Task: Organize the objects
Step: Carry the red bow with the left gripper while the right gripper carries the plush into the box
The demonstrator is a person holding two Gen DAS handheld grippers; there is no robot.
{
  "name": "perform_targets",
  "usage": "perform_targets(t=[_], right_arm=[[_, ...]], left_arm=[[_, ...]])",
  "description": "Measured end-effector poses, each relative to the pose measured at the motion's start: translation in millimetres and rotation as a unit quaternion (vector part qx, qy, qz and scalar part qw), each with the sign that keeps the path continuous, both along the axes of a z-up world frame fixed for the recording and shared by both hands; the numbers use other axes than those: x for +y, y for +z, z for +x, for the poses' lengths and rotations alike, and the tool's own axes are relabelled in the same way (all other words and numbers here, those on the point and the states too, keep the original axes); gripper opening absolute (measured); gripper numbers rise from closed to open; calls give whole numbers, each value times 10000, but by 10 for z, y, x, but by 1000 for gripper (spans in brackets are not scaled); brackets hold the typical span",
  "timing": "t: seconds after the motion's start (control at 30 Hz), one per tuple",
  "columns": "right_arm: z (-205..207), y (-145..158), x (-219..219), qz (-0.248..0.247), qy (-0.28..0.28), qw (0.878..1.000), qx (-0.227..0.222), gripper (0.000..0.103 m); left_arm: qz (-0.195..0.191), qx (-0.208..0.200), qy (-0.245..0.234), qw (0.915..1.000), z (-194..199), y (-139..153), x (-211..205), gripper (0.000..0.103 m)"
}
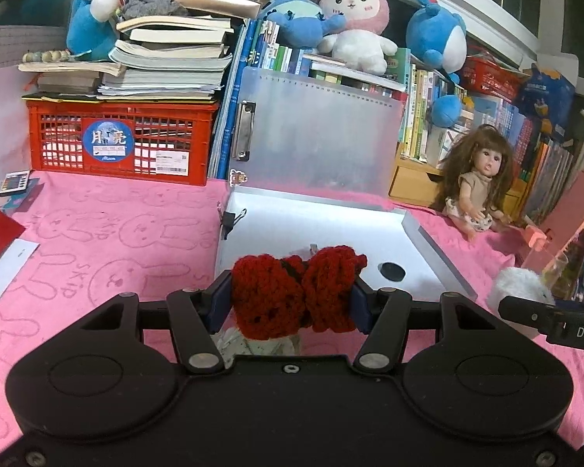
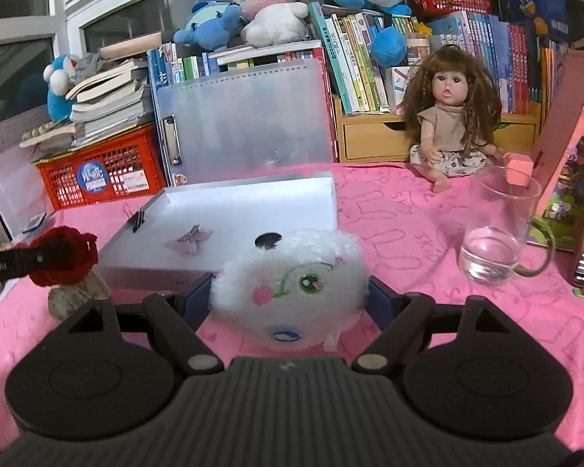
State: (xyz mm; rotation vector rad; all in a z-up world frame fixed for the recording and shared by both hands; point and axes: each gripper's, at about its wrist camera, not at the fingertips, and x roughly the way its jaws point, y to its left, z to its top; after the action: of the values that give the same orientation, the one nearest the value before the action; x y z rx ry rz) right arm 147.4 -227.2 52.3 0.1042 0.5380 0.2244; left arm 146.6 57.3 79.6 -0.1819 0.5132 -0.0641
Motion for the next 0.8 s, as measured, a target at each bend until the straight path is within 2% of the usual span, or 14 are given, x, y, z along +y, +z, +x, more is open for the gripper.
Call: perform_targets(t=[0.27,0.6,0.8], right_arm=[[319,16,-20,388,10,9991,187,81],[547,46,-34,461,-21,9986,264,81],[751,71,-2,443,20,9985,328,81]], left_arm=[[-56,135,7,9999,320,-6,-40,57],[-182,131,-65,9997,509,92,-21,57],[-131,246,-64,9996,756,85,-85,57]])
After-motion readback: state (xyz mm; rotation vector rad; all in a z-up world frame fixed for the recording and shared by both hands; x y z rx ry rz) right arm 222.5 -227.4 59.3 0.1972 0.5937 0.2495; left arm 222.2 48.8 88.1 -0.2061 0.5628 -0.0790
